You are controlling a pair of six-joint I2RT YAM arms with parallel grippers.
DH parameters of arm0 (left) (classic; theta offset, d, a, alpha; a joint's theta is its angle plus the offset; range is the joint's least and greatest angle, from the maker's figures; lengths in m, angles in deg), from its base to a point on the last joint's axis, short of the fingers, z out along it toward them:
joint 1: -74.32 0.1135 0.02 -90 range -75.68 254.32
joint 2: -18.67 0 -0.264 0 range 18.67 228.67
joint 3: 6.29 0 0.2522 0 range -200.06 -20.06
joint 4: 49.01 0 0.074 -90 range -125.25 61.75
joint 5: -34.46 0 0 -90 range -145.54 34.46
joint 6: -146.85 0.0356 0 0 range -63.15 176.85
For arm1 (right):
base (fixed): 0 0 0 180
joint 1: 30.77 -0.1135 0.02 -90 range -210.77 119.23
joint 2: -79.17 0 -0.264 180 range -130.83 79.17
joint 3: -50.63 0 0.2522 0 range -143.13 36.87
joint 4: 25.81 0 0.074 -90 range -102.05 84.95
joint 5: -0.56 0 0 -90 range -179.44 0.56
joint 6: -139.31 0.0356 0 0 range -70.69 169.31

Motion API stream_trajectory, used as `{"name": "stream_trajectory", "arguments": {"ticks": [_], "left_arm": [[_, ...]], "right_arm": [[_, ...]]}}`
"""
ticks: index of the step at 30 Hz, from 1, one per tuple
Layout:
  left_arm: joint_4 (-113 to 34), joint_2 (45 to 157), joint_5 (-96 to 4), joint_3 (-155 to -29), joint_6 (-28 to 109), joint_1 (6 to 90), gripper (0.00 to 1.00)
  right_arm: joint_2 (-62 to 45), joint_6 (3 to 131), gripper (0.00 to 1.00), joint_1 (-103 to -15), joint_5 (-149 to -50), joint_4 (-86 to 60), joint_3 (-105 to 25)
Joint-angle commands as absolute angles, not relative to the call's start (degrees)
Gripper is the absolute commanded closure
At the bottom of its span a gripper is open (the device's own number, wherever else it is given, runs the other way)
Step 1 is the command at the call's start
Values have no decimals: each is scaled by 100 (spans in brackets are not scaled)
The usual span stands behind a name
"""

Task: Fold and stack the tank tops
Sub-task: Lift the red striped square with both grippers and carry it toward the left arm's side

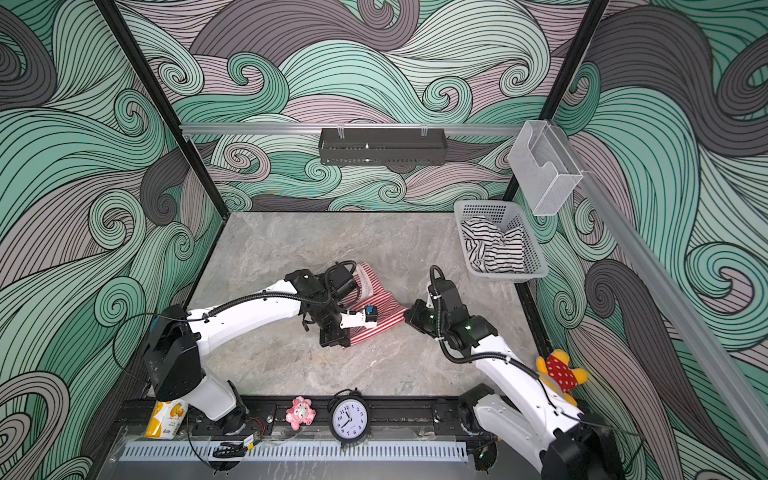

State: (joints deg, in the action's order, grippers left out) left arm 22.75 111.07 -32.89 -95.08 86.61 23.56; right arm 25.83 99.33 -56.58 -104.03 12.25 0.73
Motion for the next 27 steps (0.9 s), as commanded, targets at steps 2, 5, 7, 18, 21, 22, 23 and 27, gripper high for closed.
{"name": "stream_trajectory", "arguments": {"ticks": [2, 5, 7, 18, 21, 22, 23, 27], "left_arm": [[3233, 11034, -2239, -10179, 8858, 2288, 99], [3355, 11021, -2083, -10473, 8850, 2291, 99], [3295, 10954, -2231, -10528, 8810, 2291, 99], [2301, 10246, -2916, -9494, 8448, 2920, 100], [2097, 10043, -2902, -9278, 8449, 3350, 100], [2074, 10041, -2879, -9236, 8497, 3501, 100], [2069, 10041, -2905, -9207, 8552, 3634, 100], [1870, 10178, -3014, -8976, 8742, 4069, 100]], "right_arm": [[2681, 9598, 100, -5558, -10112, 2304, -488], [2565, 9465, 100, -5549, -10114, 2510, -883], [2422, 9394, 100, -5547, -10109, 2529, -1138], [669, 9065, 100, -5620, -10394, 2148, -2487], [92, 8966, 100, -5724, -10420, 2138, -2971], [-129, 8939, 100, -5764, -10428, 2122, -3136], [-340, 8917, 100, -5805, -10429, 2128, -3312], [-1207, 8827, 100, -5879, -10427, 2179, -3905]]}}
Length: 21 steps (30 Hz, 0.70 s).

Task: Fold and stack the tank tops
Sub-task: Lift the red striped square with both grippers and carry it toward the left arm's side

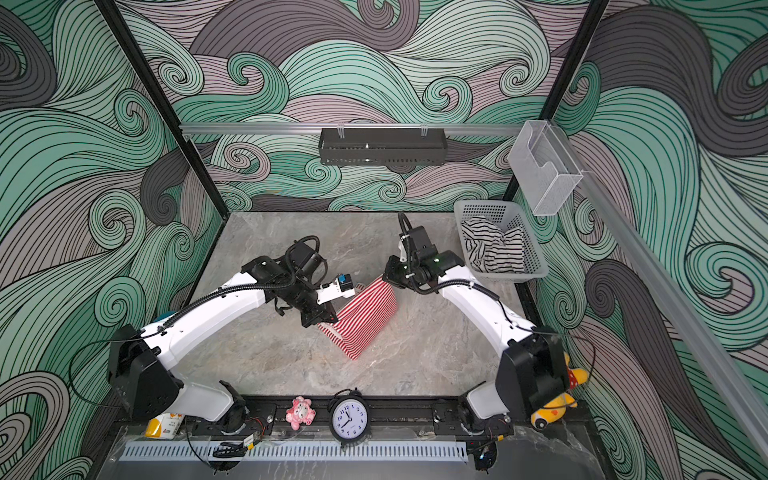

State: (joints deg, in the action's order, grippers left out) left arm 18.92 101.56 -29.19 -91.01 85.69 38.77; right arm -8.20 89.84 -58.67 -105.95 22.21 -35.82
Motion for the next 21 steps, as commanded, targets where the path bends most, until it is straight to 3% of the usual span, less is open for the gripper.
{"name": "stream_trajectory", "arguments": {"ticks": [1, 8, 21], "left_arm": [[1833, 10263, -3058, -8914, 8813, 4156, 100], [1135, 11054, -3333, -8661, 8857, 4909, 100], [1443, 12095, -2977, -9112, 9032, 5421, 99]], "right_arm": [[-1438, 8803, 100, -5887, -10428, 2146, -4030], [-2828, 8698, 100, -5893, -10455, 2111, -4882], [-3788, 8587, 99, -5767, -10478, 2310, -5681]]}}
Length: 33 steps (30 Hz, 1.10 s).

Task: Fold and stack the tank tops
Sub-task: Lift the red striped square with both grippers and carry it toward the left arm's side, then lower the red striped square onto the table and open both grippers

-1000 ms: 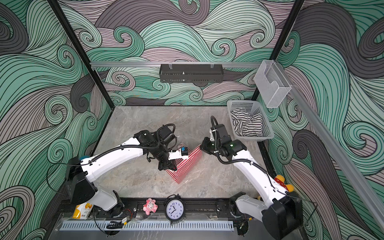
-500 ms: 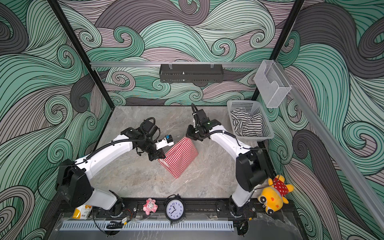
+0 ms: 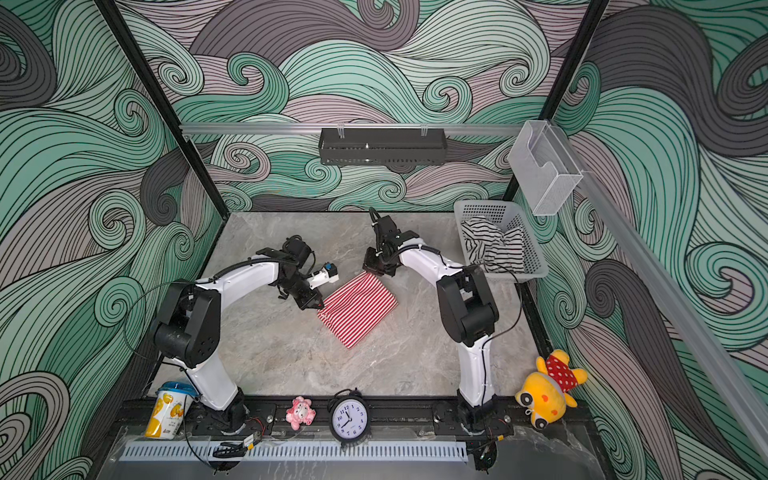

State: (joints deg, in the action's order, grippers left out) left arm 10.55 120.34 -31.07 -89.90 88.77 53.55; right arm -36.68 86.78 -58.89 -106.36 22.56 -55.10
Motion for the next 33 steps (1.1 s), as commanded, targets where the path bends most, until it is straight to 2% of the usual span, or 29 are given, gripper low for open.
{"name": "stream_trajectory", "arguments": {"ticks": [1, 8, 11, 13, 14, 16, 19, 23, 26, 29, 33], "left_arm": [[1423, 12128, -3032, -9103, 9032, 5433, 99], [1590, 12431, -3184, -9235, 8991, 5481, 98], [1572, 12452, -3303, -9229, 8968, 5495, 97], [1527, 12513, -3410, -9263, 8920, 5510, 96], [1514, 12534, -3454, -9289, 8888, 5508, 94], [1461, 12554, -3555, -9340, 8751, 5529, 84], [1297, 12418, -3719, -9346, 8505, 5569, 75], [790, 12024, -4303, -9135, 8095, 5578, 72], [583, 11760, -4678, -9055, 7842, 5571, 72], [710, 11464, -4072, -9028, 7933, 5502, 71], [966, 11385, -3402, -9122, 8012, 5182, 71]], "right_arm": [[-3821, 8572, 97, -5755, -10477, 2305, -5695], [-4063, 8535, 92, -5723, -10569, 2324, -5842], [-4128, 8510, 85, -5714, -10591, 2356, -5958], [-4181, 8499, 76, -5705, -10634, 2369, -6051], [-4202, 8499, 71, -5706, -10667, 2376, -6089], [-4213, 8490, 63, -5697, -10831, 2333, -6169], [-3987, 8542, 58, -5705, -11027, 1943, -5935], [-3754, 8542, 62, -5803, -11029, 1855, -5633], [-3652, 8517, 72, -5950, -11039, 1750, -5389], [-3651, 8464, 84, -6039, -11121, 1595, -5162], [-3727, 8507, 90, -6048, -11239, 1374, -4991]]}}
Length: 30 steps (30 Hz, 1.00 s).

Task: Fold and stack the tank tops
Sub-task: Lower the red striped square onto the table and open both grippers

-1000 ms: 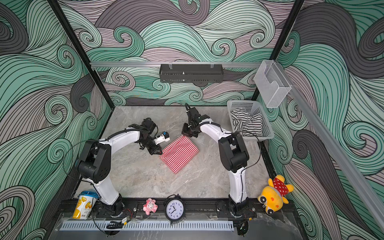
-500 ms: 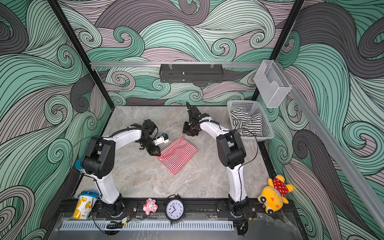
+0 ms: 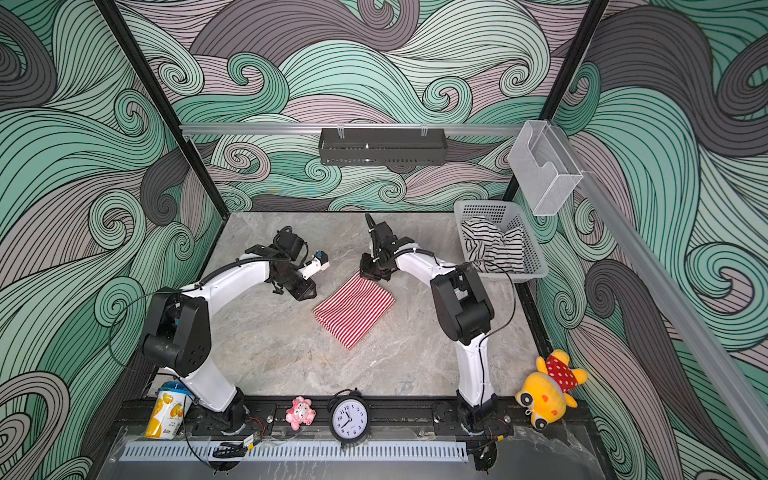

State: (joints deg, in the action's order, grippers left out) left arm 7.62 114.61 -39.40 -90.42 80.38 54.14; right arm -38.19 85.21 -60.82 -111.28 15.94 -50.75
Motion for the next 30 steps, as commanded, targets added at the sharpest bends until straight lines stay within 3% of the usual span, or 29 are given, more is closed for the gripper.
{"name": "stream_trajectory", "arguments": {"ticks": [1, 14, 20, 24, 30], "left_arm": [[992, 11422, -3359, -9142, 8027, 5061, 72], [784, 12264, -3665, -8908, 7759, 4273, 73], [697, 12501, -4305, -8794, 7694, 4189, 73], [693, 12685, -4773, -8830, 7647, 4211, 75], [708, 12862, -5279, -8959, 7658, 4383, 75]], "right_arm": [[-3770, 8514, 90, -6048, -11282, 1330, -5013], [-4756, 8605, 90, -5972, -11574, 1381, -5859], [-5137, 8643, 89, -5741, -11747, 1263, -6217], [-4726, 8649, 84, -5784, -11818, 986, -5877], [-3836, 8648, 66, -5844, -11652, 736, -4862]]}}
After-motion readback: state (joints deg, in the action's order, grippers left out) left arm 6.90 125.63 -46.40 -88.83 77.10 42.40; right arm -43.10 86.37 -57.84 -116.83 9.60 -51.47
